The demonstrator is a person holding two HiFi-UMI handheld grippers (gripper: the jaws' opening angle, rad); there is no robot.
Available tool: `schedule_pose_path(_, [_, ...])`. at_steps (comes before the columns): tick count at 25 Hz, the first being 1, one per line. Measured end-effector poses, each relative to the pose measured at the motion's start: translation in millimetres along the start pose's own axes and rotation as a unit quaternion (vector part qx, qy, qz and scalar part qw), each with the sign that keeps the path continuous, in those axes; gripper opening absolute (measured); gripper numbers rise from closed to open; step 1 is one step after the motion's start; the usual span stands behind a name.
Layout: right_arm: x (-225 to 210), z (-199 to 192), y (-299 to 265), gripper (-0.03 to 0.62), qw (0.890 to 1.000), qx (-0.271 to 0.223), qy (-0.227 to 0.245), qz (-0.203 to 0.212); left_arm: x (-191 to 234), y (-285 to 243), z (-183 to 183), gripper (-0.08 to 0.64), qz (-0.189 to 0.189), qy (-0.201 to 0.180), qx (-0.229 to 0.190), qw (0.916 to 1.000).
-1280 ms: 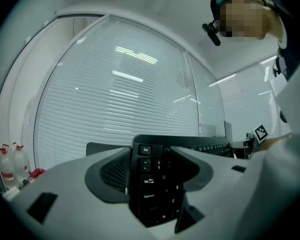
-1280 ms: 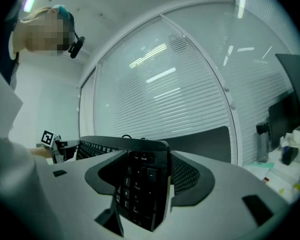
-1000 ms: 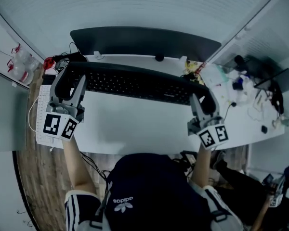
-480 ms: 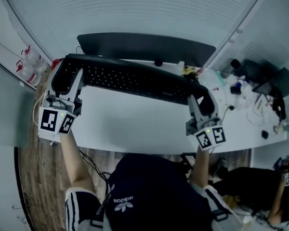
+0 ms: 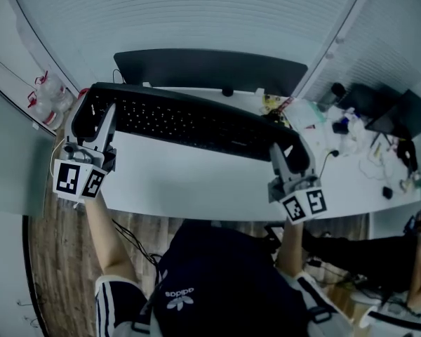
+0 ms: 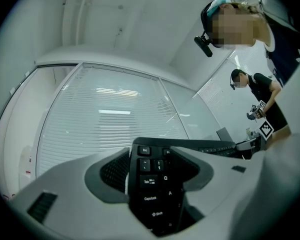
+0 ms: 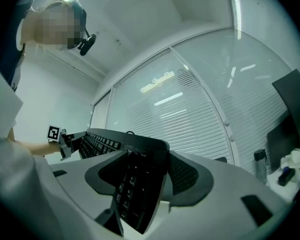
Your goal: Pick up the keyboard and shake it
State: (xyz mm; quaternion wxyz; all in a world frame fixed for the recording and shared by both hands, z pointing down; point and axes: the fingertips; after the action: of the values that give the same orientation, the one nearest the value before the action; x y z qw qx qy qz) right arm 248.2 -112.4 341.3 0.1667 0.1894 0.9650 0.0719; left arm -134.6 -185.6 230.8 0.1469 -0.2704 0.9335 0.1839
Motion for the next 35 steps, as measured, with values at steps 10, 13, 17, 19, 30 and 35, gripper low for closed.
schedule_pose_path(10, [7.7,7.3,-7.5,0.239,1.0,-0.005,-0.021,-0.009,19.0,-15.7,11.4,0.232,-0.028,0.006,-0.007,0.9996])
schedule_pose_path(13, [15.7,10.3,-23.3,0.239,1.0,-0.014,-0.013,-0.006,31.7,-19.2,7.4,0.232,-0.021,0.014,-0.014,0.9996])
schedule_pose_path(17, [16.7,7.8,-13.7,0.239,1.0,-0.015,-0.014,-0.012,27.1,-12.0,0.5,0.232,-0.045,0.032,-0.017,0.9983])
schedule_pose_path(19, [10.6,9.0,-24.0,0.239,0.999,-0.02,-0.026,-0.012,31.2,-25.5,-11.4,0.232,-0.043,0.039,-0.007,0.9983])
schedule_pose_path(30, [10.0,-0.2,-22.8,0.236,1.0,-0.006,-0.008,-0.022,32.7,-39.7,-41.7,0.232,-0.073,0.079,0.007,0.9942])
schedule_pose_path(35, [12.3,-3.7,-30.7,0.235,1.0,-0.006,-0.014,-0.026,41.5,-49.6,-47.6,0.232,-0.075,0.101,0.0,0.992])
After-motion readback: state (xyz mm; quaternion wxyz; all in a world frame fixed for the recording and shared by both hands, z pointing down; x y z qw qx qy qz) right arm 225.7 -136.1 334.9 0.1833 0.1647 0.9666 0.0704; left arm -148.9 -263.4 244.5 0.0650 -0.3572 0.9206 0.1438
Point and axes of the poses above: the fingertips, and each gripper's own axes: y backward along the fingers, x to its left, z out of its top, and after that the axes turned 10 degrees about -y, right-handed
